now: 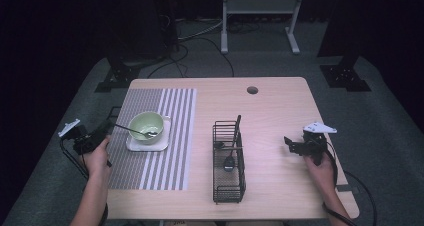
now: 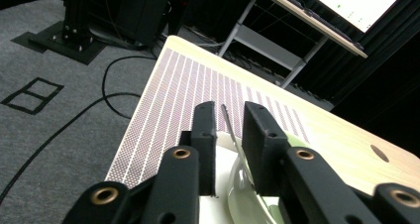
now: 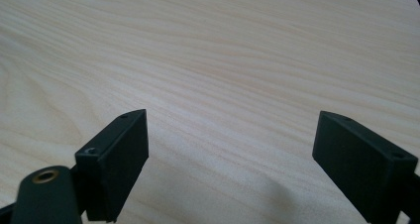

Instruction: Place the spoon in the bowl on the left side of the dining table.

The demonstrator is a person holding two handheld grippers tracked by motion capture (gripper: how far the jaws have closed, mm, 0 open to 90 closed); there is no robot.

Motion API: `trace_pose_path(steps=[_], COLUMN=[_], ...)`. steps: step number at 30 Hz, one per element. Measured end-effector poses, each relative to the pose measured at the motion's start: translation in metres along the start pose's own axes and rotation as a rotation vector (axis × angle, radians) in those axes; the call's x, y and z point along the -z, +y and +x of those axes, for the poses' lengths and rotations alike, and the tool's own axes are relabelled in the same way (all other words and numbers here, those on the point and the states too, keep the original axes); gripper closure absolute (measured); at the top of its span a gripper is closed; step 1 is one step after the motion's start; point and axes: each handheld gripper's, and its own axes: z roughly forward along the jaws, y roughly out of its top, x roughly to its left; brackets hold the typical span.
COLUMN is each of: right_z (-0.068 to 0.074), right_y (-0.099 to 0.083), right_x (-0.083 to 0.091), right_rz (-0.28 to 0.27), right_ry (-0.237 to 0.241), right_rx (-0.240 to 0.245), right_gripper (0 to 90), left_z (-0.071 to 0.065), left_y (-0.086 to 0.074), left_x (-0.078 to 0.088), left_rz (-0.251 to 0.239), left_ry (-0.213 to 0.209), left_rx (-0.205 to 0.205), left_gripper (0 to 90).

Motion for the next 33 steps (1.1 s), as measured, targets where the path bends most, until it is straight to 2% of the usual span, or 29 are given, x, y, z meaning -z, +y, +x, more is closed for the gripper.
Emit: trace_pose_path(steps=[4,16,26,33], right_z=[-0.001,-0.001,0.002,0.001], right_y=[0.000,0.000,0.000,0.000], right_x=[0.000,0.000,0.000,0.000], right_rz=[0.000,0.000,0.007,0.003], right_ry=[0.004,0.015,-0.011,-0.012], right_rx=[-0.007,-0.014,0.009,0.001], right_gripper=[13.1,13.1,13.1,13.1], left_z=[0.000,0.003,0.007,0.011], left_y=[-0.002,-0.009,-0.016,-0.023], left_x=[0.001,0.012,0.022,0.028], left_rz=[0.004,0.013,0.031,0.044], left_ry=[-0.012,-0.007,-0.024,-0.028], left_rx=[0.003,-0.004,-0.022,-0.024], left_gripper=[72.6,61.1,53.5,51.2])
